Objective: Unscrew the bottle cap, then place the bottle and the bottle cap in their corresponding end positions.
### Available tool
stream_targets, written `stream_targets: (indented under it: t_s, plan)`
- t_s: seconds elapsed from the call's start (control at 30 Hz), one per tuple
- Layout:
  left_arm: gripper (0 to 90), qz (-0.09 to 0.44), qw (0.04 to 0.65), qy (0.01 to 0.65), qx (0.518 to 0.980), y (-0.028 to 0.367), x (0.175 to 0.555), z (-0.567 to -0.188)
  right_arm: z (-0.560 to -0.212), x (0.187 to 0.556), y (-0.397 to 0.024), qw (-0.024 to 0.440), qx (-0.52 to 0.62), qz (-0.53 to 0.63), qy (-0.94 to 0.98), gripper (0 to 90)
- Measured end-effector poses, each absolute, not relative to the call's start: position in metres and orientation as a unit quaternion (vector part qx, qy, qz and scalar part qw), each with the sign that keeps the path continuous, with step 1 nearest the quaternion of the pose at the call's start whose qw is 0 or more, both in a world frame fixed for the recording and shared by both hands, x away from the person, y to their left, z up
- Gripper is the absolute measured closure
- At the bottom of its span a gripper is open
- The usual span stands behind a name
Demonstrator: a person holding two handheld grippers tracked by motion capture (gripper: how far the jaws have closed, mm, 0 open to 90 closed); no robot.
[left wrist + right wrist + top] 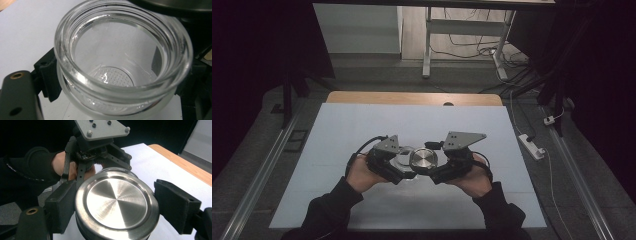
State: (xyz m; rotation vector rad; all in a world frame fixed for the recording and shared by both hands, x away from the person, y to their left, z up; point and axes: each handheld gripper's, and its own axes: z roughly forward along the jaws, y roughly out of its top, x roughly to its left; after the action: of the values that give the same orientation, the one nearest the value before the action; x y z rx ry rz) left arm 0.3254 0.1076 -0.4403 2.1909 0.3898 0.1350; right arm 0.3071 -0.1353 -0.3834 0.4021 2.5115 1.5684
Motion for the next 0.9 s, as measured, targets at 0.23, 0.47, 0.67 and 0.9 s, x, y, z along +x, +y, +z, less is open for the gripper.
stream_targets:
  t_s: [0.23,0.47,0.67,0.9]
  plan:
    - [15.0,0.064,0.442,0.170,0.879,0.112,0.328,-0.440,-0.384,0.302,-0.137,0.079,0.133,0.523,0.838,19.8]
    - [15.0,0.072,0.442,0.181,0.876,0.115,0.330,-0.440,-0.387,0.297,-0.140,0.082,0.133,0.524,0.837,19.8]
    - [15.0,0.076,0.448,0.197,0.869,0.118,0.335,-0.441,-0.389,0.294,-0.142,0.084,0.131,0.526,0.836,19.8]
    - [14.9,0.082,0.449,0.206,0.865,0.120,0.339,-0.442,-0.394,0.289,-0.144,0.085,0.132,0.524,0.837,19.8]
